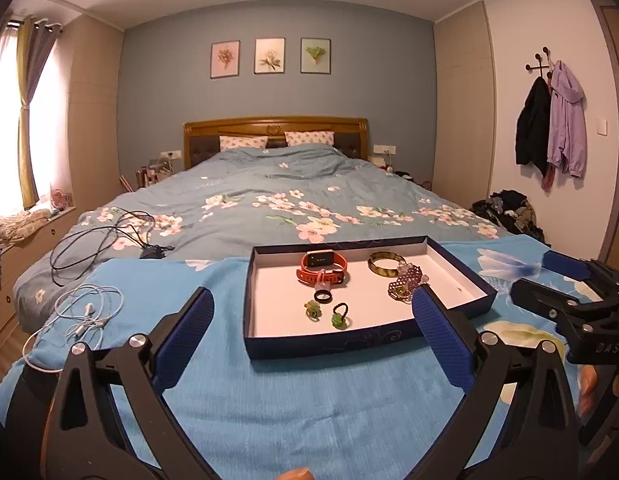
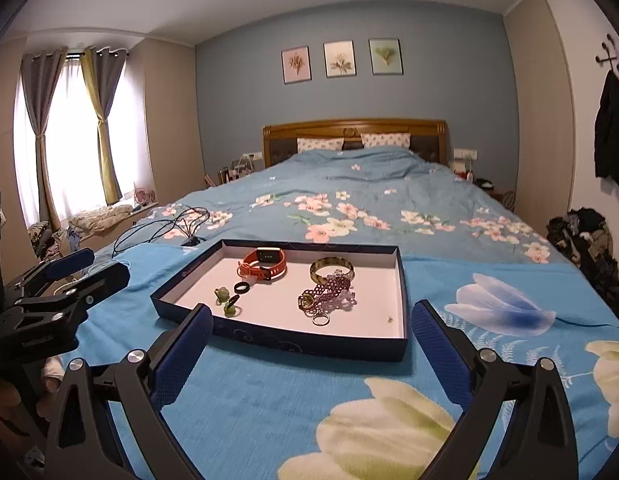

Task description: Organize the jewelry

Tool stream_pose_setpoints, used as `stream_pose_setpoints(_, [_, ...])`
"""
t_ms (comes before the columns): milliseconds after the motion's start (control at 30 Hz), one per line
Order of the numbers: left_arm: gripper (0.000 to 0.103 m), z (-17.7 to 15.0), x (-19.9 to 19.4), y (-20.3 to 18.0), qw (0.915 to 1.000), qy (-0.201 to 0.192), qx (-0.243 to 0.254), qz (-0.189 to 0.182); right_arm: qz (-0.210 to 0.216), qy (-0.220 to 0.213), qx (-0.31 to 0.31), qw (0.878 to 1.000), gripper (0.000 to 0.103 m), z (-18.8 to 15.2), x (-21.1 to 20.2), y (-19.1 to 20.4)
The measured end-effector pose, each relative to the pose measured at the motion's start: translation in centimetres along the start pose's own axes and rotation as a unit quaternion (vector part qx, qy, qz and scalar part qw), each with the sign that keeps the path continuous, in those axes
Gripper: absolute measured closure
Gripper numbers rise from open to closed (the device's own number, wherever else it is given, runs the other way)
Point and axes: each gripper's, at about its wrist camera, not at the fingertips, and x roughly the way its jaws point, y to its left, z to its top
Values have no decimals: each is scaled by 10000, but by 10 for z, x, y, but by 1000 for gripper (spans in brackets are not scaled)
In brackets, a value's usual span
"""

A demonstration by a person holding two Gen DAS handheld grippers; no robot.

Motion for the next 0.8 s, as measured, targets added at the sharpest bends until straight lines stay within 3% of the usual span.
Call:
stream_pose_setpoints(333, [5,-3,-33,-3,9991,-395,-73,158,-17,-280,-124,9995,7,-7,-15,16])
stream_pose_setpoints(433, [5,-3,-38,-4,9990,-415,-104,136,-85,-474,-42,9988,7,-6,-22,15])
stream_pose_setpoints(800, [5,-3,-45,-8,9985,-499,-78,191,-137,-517,-11,9986,7,-8,-28,11])
